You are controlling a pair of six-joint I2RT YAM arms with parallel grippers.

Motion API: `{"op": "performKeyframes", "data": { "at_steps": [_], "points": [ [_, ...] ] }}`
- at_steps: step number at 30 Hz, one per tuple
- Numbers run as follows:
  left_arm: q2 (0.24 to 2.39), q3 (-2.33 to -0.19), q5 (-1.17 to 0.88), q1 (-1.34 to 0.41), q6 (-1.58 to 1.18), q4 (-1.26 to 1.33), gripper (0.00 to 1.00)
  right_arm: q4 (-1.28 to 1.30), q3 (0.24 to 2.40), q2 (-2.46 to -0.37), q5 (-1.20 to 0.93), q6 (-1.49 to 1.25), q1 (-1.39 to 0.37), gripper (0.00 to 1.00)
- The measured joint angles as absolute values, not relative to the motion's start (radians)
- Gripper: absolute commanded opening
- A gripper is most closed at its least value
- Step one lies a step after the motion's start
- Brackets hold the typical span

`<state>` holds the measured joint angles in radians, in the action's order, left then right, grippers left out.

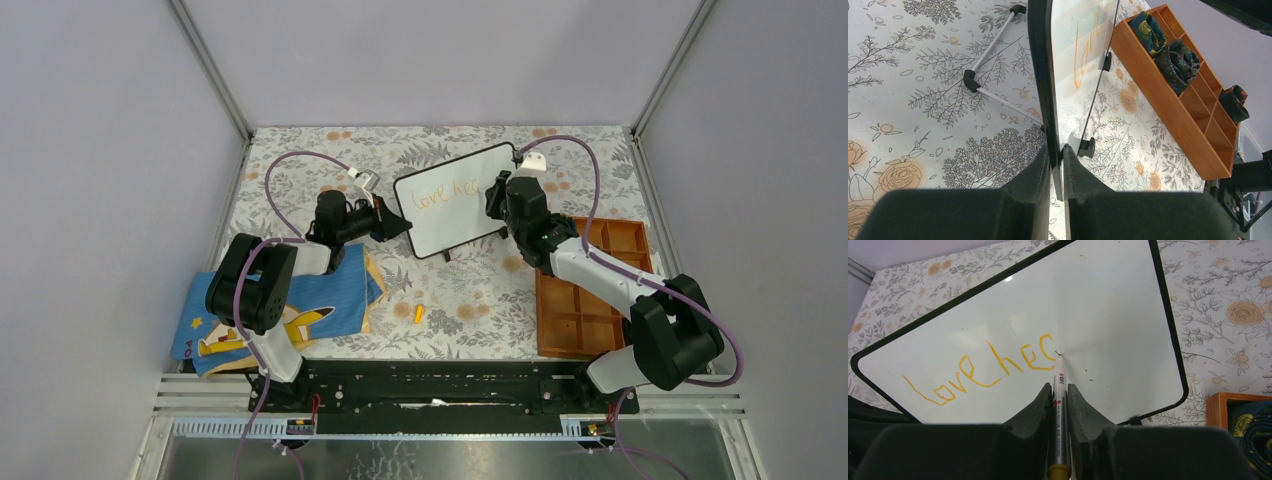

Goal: Write a sentence on the whiteboard

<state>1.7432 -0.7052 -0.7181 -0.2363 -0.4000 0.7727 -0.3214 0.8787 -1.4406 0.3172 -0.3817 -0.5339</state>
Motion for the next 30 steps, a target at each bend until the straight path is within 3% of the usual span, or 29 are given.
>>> {"op": "performKeyframes", "data": {
  "at_steps": [30],
  "points": [
    [1.74, -0.706, -0.718, -0.238, -0.391, 0.768, 0.0, -0.321, 0.937, -1.459, 0.33, -0.371, -0.534, 0.0]
  ]
}}
